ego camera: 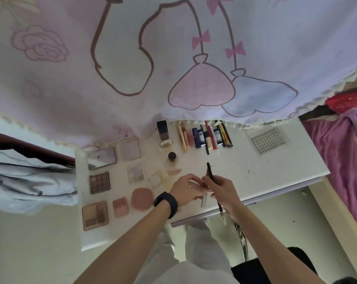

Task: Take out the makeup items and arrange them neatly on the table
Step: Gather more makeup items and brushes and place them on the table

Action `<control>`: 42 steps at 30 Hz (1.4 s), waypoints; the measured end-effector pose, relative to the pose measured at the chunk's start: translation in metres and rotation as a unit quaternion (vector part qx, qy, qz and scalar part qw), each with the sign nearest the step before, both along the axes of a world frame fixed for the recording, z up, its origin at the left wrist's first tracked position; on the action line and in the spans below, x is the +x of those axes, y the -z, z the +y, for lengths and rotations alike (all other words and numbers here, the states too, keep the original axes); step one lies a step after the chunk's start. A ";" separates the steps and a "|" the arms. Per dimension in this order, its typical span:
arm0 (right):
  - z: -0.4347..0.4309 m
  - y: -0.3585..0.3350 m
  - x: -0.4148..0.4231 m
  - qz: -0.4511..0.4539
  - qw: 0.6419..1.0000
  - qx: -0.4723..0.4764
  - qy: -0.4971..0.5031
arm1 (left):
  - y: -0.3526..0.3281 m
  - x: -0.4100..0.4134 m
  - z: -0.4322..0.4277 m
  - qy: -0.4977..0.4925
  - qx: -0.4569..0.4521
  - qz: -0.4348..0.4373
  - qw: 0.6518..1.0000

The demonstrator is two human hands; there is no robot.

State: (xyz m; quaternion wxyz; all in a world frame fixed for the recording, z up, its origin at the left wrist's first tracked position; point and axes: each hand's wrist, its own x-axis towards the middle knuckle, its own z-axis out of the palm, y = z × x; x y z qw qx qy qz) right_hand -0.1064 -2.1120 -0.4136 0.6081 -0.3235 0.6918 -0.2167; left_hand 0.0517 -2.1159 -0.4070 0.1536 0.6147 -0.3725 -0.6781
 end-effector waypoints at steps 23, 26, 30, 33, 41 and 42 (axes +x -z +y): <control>-0.159 0.059 -0.100 0.322 0.920 -0.137 -0.179 | 0.036 -0.094 -0.100 0.157 -0.175 -0.289 0.928; -0.149 0.063 -0.101 0.326 0.913 -0.164 -0.182 | 0.038 -0.098 -0.099 0.168 -0.167 -0.290 0.927; -0.153 0.060 -0.094 0.363 0.877 -0.230 -0.214 | 0.040 -0.097 -0.096 0.169 -0.162 -0.295 0.926; -0.163 0.056 -0.085 0.385 0.863 -0.214 -0.249 | 0.039 -0.094 -0.094 0.166 -0.159 -0.299 0.926; -0.174 0.045 -0.068 0.455 0.830 -0.116 -0.300 | 0.034 -0.086 -0.085 0.154 -0.156 -0.291 0.931; -0.174 0.043 -0.067 0.455 0.830 -0.102 -0.307 | 0.034 -0.085 -0.082 0.153 -0.157 -0.288 0.932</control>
